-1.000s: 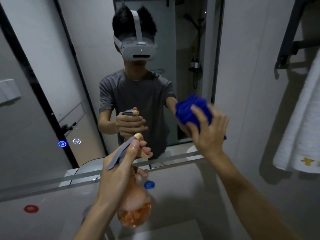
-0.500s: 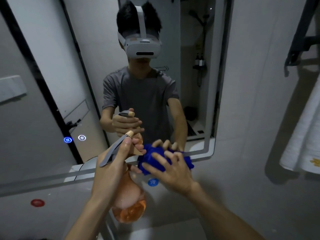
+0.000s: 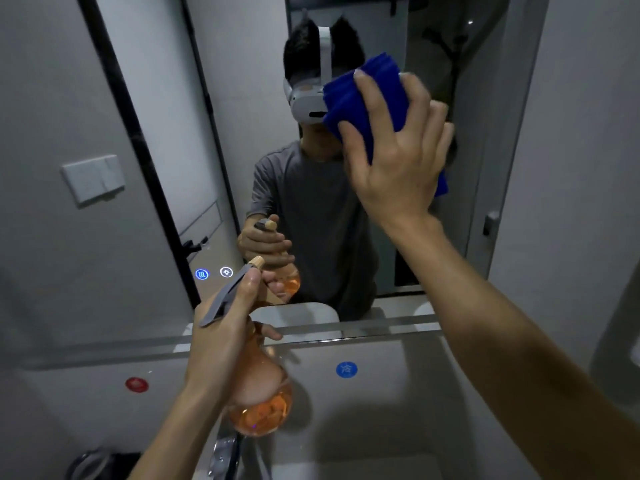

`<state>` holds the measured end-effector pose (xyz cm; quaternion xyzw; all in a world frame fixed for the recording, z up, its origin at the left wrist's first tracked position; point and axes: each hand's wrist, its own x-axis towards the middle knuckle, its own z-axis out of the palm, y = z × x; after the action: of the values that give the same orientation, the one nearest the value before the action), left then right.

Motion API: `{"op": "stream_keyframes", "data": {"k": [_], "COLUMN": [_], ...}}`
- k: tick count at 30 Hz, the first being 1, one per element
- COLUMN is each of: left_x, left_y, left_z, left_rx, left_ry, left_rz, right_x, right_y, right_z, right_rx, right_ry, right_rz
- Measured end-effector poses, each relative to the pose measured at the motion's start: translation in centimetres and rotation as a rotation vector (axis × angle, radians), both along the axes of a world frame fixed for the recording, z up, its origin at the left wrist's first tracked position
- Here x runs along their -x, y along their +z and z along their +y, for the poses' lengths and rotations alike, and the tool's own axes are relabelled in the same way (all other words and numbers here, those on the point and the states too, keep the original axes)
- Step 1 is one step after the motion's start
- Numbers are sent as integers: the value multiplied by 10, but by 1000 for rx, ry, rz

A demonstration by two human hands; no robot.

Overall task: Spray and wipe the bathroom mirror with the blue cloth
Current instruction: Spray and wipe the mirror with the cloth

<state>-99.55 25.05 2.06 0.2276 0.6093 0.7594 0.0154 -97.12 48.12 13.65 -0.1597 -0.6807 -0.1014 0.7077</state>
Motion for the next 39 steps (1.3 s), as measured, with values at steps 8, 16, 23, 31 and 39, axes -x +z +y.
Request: {"op": "stream_keyframes", "data": {"k": [8, 16, 23, 31, 39], "left_x": [-1, -11, 0, 5, 25], "left_y": [1, -17, -28, -9, 14], "left_z": [-25, -54, -69, -100, -126], "left_rx": [-22, 21, 115, 57, -54], "left_ry": [2, 30, 141, 74, 31], "left_rz": [60, -10, 40, 48, 53], "right_x": [12, -5, 4, 17, 55], "right_y": [-200, -217, -142, -31, -97], "right_z": [-40, -34, -24, -41, -90], "right_rx": [-483, -543, -206, 41, -207], "right_ry": [137, 159, 96, 47, 20], "right_rz": [-582, -772, -357, -100, -276]}}
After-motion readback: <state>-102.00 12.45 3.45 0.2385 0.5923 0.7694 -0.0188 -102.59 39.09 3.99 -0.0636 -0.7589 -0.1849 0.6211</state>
